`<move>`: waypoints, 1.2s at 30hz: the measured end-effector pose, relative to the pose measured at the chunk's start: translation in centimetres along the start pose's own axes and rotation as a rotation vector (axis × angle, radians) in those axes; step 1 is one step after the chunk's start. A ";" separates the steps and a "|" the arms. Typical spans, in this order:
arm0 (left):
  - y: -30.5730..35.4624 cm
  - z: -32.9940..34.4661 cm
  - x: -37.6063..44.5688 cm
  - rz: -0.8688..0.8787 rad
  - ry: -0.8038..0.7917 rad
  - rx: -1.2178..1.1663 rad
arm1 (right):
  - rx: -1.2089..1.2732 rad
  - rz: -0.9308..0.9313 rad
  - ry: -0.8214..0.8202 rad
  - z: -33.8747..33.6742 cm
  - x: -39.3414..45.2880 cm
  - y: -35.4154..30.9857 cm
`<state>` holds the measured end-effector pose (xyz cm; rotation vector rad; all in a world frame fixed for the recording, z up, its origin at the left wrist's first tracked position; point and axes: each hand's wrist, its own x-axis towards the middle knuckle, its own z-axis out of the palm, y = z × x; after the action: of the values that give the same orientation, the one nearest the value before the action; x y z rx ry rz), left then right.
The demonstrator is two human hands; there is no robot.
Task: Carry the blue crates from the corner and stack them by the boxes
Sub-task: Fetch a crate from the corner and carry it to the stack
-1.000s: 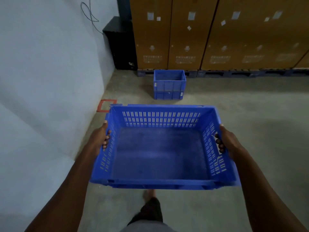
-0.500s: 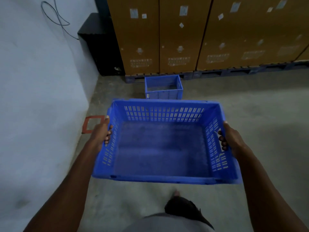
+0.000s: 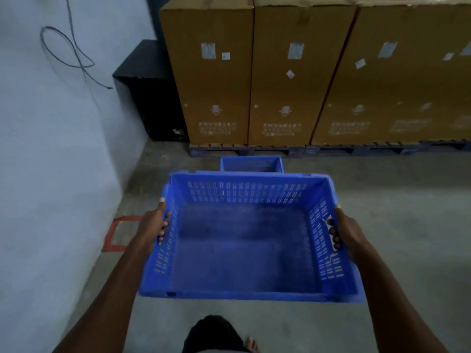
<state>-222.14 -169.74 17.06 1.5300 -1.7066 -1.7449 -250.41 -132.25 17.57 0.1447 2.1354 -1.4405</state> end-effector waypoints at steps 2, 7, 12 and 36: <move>1.8 1.3 4.4 -0.013 -0.004 -0.011 | 0.000 -0.002 -0.001 1.1 4.5 -2.5; 6.9 5.6 15.4 -0.046 -0.004 0.013 | -0.009 0.022 0.014 4.8 15.7 -7.6; 11.1 9.2 25.9 -0.063 -0.036 0.022 | -0.004 0.070 0.010 8.0 25.6 -11.7; 8.2 34.3 70.9 -0.206 0.002 0.156 | -0.110 0.219 0.041 19.4 75.0 -8.9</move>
<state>-282.01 -207.42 -18.42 1.8325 -1.7765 -1.7375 -309.44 -168.96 -17.72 0.3578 2.1510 -1.2021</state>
